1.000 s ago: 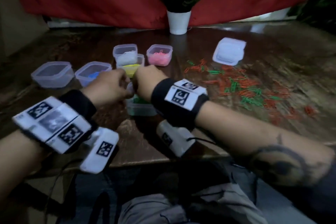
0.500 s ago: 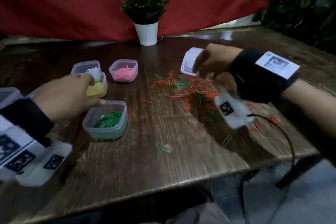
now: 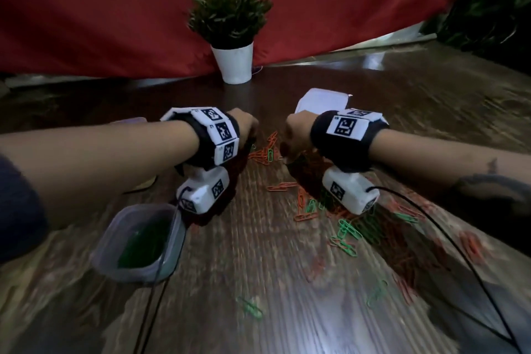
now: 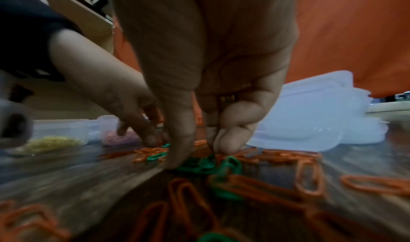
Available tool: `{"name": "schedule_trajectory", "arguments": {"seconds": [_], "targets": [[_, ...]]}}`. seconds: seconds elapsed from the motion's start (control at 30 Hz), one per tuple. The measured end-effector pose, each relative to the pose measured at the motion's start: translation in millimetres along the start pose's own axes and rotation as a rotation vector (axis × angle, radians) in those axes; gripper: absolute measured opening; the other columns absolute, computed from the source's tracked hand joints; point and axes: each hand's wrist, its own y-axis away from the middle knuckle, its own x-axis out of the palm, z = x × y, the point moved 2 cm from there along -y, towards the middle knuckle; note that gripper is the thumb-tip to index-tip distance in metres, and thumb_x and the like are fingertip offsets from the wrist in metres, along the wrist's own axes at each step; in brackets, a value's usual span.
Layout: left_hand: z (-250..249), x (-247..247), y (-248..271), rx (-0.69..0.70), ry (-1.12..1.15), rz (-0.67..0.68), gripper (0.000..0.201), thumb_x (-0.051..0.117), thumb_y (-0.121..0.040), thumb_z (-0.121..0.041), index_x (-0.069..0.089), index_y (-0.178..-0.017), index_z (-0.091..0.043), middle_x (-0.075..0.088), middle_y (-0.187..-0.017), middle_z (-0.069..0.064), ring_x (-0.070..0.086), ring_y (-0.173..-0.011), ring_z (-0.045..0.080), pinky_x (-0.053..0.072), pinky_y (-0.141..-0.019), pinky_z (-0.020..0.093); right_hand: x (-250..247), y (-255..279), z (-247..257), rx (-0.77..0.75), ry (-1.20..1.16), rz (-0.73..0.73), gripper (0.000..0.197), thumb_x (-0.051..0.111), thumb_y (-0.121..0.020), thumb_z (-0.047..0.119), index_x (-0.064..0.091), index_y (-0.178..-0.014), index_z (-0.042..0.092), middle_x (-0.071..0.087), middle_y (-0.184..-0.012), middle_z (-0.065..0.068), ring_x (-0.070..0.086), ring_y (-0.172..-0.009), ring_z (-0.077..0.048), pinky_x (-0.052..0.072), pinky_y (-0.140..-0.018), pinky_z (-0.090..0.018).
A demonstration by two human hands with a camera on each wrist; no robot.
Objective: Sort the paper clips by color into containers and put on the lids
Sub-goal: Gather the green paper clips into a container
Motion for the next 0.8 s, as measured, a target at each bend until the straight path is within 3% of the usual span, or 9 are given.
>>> {"name": "schedule_trajectory", "arguments": {"seconds": [0.13,0.23,0.3,0.37,0.43,0.53,0.63,0.73,0.8], "targets": [[3.0,1.5,-6.6,0.07,0.061,0.051,0.01,0.061,-0.085,-0.003,0.061,-0.091,-0.011,0.06,-0.084,0.0,0.06,-0.078,0.018,0.033,-0.037,0.005,4.2,-5.3,1.9,0.003,0.018,-0.025,0.034,0.073,-0.079,0.02,0.064,-0.106,0.001,0.06,-0.09,-0.009,0.054,-0.08,-0.02,0.042,-0.066,-0.026],[11.3,7.3,-9.0,0.052,0.158,0.127,0.013,0.06,-0.088,-0.008,0.056,-0.076,-0.011,0.053,-0.068,-0.002,0.053,-0.049,0.003,0.034,-0.034,0.005,6.8,-5.2,3.1,-0.011,0.031,-0.006,0.031,0.069,-0.082,0.016,0.063,-0.108,0.0,0.059,-0.095,-0.01,0.052,-0.083,-0.019,0.04,-0.06,-0.028],[13.5,8.3,-6.8,0.037,0.184,0.182,0.013,0.059,-0.09,-0.012,0.056,-0.079,-0.006,0.051,-0.068,0.004,0.05,-0.053,0.008,0.038,-0.037,0.008,7.9,-3.9,3.4,-0.023,0.03,0.014,0.024,0.064,-0.085,0.014,0.062,-0.105,0.001,0.056,-0.094,-0.009,0.051,-0.083,-0.019,0.039,-0.054,-0.026],[13.1,5.5,-5.1,0.029,0.232,0.091,0.013,0.062,-0.088,-0.012,0.055,-0.078,-0.008,0.05,-0.07,0.004,0.05,-0.062,0.014,0.043,-0.041,0.014,9.1,0.2,4.8,-0.04,0.056,0.008,0.022,0.058,-0.089,0.013,0.061,-0.107,0.0,0.054,-0.094,-0.009,0.05,-0.084,-0.02,0.038,-0.053,-0.024],[8.2,1.4,-1.5,0.043,0.32,-0.007,0.014,0.066,-0.084,-0.008,0.054,-0.079,-0.013,0.051,-0.075,0.0,0.052,-0.062,0.014,0.045,-0.039,0.015,11.5,3.0,6.9,-0.05,0.12,-0.019,0.027,0.052,-0.092,0.012,0.058,-0.113,-0.002,0.056,-0.098,-0.013,0.054,-0.089,-0.024,0.04,-0.06,-0.024],[-4.1,-0.1,2.2,0.065,0.352,0.033,0.011,0.062,-0.087,-0.007,0.057,-0.093,-0.015,0.052,-0.081,0.0,0.055,-0.064,0.014,0.046,-0.04,0.014,13.1,6.4,6.5,-0.082,0.128,-0.047,0.026,0.05,-0.093,0.013,0.059,-0.112,-0.002,0.056,-0.095,-0.013,0.054,-0.088,-0.026,0.037,-0.069,-0.025],[-13.7,0.7,1.6,0.007,0.34,0.021,0.016,0.053,-0.092,-0.014,0.058,-0.078,-0.014,0.053,-0.067,0.001,0.051,-0.043,0.009,0.041,-0.035,0.015,5.3,4.8,-10.7,-0.05,-0.115,-0.065,0.02,0.051,-0.09,0.014,0.061,-0.102,0.001,0.055,-0.087,-0.008,0.051,-0.079,-0.022,0.039,-0.067,-0.027],[-15.1,3.6,-0.8,-0.089,0.49,0.04,0.031,0.041,-0.094,-0.015,0.052,-0.066,-0.008,0.05,-0.053,0.003,0.042,-0.032,0.01,0.031,-0.032,0.012,-5.2,7.2,-34.4,0.002,-0.532,-0.118,0.017,0.052,-0.087,0.01,0.059,-0.072,0.009,0.056,-0.07,-0.008,0.046,-0.059,-0.018,0.037,-0.047,-0.022],[-14.5,5.5,-0.2,-0.157,0.624,0.098,0.037,0.033,-0.095,-0.014,0.044,-0.06,-0.009,0.039,-0.044,0.003,0.031,-0.03,0.01,0.023,-0.033,0.01,-5.3,12.0,-46.6,0.013,-0.772,-0.026,0.02,0.051,-0.087,0.001,0.057,-0.072,0.012,0.055,-0.062,-0.009,0.045,-0.047,-0.016,0.033,-0.038,-0.016]]}}
